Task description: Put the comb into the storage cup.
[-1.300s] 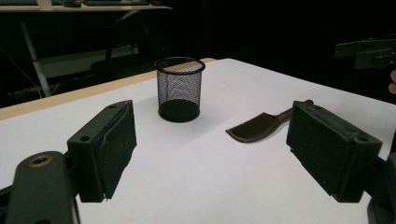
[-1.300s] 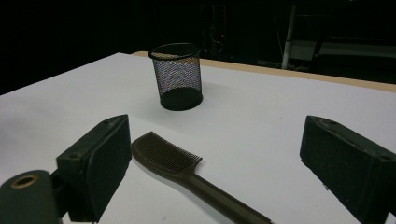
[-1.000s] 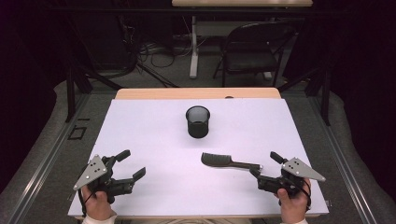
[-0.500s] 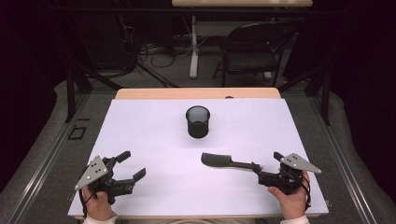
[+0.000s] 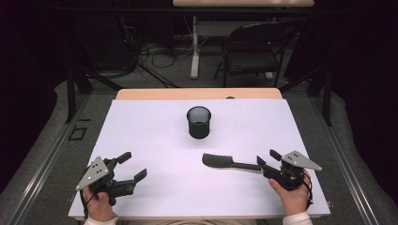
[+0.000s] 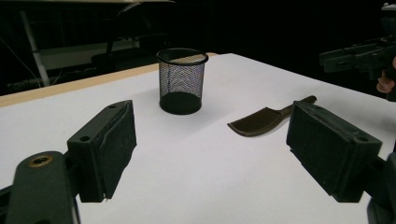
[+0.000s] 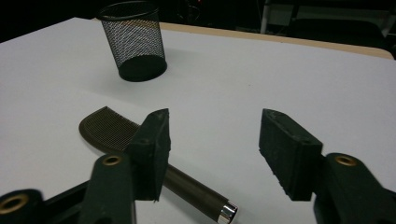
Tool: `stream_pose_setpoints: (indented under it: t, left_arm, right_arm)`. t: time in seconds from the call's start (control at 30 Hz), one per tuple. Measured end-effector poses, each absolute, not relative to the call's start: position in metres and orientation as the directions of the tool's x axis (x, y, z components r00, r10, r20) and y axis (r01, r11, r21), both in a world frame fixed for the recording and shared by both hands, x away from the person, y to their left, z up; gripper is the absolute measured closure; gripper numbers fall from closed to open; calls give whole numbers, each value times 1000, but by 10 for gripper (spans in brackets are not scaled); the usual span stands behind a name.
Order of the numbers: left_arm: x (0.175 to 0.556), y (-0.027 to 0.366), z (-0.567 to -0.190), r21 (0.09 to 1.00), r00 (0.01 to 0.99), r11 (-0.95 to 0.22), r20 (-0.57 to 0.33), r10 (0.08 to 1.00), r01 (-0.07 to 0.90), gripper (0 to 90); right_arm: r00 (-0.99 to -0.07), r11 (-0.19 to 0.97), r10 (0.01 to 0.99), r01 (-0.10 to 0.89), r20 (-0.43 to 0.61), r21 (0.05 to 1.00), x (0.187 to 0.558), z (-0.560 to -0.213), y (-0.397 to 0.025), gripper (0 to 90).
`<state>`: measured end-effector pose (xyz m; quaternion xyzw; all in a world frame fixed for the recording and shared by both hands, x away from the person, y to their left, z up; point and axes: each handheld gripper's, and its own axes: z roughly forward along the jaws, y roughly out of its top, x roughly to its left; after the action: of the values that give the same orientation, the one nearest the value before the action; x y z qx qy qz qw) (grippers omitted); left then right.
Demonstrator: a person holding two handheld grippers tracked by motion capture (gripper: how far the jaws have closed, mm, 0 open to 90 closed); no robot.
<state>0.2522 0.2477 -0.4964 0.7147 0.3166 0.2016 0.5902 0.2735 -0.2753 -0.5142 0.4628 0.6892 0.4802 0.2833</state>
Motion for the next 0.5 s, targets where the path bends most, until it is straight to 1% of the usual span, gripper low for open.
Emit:
stream_pose_setpoints:
  t: [0.1,0.17,0.2,0.4,0.43,0.5]
  left_arm:
    - [253,247,-497,970,717,-109,-83,692,217,162]
    - [254,246,-498,969,718,-109,-85,691,220,162]
    - [253,246,-498,968,719,-116,-82,690,222,162]
    - [251,247,-498,970,711,-109,-82,699,219,162]
    - [251,248,-498,970,709,-107,-83,700,219,162]
    - [251,248,-498,969,708,-111,-82,701,222,162]
  right_arm:
    - [-417,119,907,378,54,918,275,-515,-274,456]
    - [-417,114,907,381,61,917,276,-517,-271,495]
    - [-423,129,905,380,48,916,278,-518,-269,509]
    - [-428,159,903,399,30,903,285,-519,-264,503]
    - [-433,165,900,428,41,889,288,-519,-262,510]
    - [-434,165,900,440,47,883,289,-520,-261,515]
